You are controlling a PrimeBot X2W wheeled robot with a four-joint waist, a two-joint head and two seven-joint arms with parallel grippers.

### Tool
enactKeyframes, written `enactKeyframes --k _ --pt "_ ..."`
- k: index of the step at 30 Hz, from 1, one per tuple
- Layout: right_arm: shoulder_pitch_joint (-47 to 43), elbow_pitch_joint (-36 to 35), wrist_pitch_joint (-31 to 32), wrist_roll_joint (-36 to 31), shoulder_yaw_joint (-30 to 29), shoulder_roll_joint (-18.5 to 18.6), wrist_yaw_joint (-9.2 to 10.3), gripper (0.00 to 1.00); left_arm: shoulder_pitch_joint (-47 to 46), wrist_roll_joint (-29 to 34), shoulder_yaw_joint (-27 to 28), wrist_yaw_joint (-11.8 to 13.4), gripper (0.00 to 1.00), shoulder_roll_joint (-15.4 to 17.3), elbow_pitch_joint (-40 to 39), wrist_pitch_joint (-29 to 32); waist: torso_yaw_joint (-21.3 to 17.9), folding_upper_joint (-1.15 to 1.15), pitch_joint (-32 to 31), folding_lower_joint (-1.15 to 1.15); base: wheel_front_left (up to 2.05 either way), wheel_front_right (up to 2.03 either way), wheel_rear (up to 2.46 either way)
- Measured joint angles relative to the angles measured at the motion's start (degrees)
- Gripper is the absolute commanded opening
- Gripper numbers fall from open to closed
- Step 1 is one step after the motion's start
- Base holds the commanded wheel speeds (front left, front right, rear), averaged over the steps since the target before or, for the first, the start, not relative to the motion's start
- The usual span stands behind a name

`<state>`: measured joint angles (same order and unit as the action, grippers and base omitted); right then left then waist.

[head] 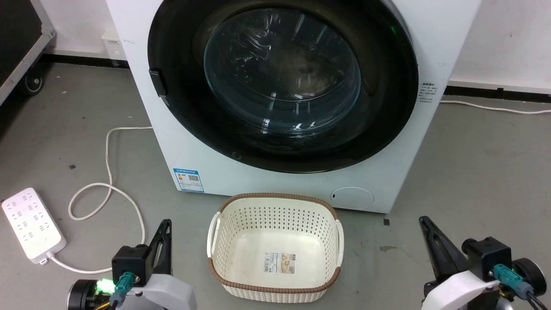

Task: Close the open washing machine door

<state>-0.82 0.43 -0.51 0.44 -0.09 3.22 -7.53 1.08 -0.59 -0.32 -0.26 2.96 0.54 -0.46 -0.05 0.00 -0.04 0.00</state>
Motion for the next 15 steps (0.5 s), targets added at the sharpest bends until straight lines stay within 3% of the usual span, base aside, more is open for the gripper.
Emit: enactKeyframes --k 15 --pt "0.0 -0.1 0.4 -0.2 0.1 -0.1 0.0 0.0 -0.2 0.4 0.2 0.1 0.0 -0.1 -0.3 0.4 0.1 0.0 0.0 0.0 0.0 0.0 0.0"
